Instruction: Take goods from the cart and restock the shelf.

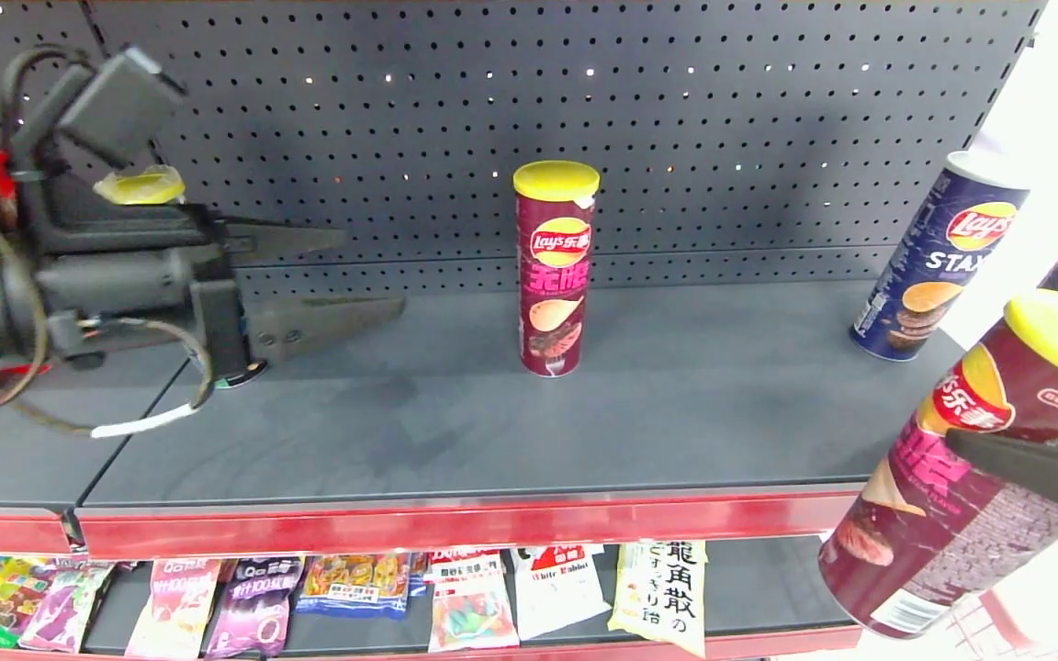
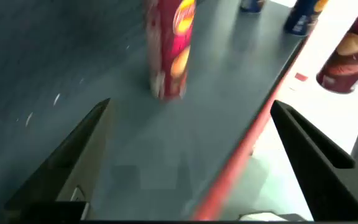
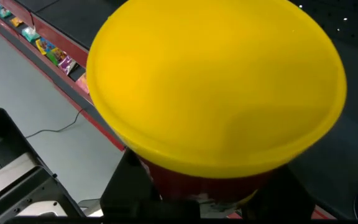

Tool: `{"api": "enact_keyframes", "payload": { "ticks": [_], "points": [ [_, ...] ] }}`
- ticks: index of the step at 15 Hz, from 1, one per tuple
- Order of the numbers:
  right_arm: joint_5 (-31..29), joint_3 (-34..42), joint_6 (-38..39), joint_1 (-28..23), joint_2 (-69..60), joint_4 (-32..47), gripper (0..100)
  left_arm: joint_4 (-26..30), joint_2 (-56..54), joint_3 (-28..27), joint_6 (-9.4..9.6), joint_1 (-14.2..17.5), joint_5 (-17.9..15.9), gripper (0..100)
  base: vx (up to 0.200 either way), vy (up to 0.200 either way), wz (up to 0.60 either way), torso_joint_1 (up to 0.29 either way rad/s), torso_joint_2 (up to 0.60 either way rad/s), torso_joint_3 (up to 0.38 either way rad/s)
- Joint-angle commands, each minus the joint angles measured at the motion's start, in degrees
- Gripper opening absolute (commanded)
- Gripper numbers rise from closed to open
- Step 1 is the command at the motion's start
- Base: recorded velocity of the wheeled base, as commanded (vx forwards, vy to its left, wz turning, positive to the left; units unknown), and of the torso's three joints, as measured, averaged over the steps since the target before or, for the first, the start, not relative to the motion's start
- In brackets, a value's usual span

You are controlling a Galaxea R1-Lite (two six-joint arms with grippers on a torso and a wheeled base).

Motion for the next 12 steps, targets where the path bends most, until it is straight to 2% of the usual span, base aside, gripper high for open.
{"api": "enact_keyframes", "payload": {
  "ticks": [1, 3, 7, 12],
  "points": [
    [0.0, 0.0, 0.0, -0.1, -0.1, 0.0, 0, -0.8, 18.4, -13.2, 3.53, -3.2, -1.8, 100, 0.000, 0.000, 0.00, 0.000, 0.00, 0.000],
    [-0.1, -0.4, 0.0, -0.1, 0.0, 0.0, 0, -0.8, 22.8, -18.4, 4.23, -3.3, -1.4, 100, 0.000, 0.000, 0.00, 0.000, 0.00, 0.000],
    [-0.5, 0.0, 0.0, -0.1, -0.2, 0.0, 0, -0.8, 26.9, -24.1, 4.32, -3.6, -1.4, 100, 0.000, 0.000, 0.00, 0.000, 0.00, 0.000],
    [-0.9, 0.0, 0.0, -0.1, -0.2, 0.0, 0, -0.8, 29.1, -26.0, 4.23, -5.5, -2.1, 100, 0.000, 0.000, 0.00, 0.000, 0.00, 0.000]
  ]
}}
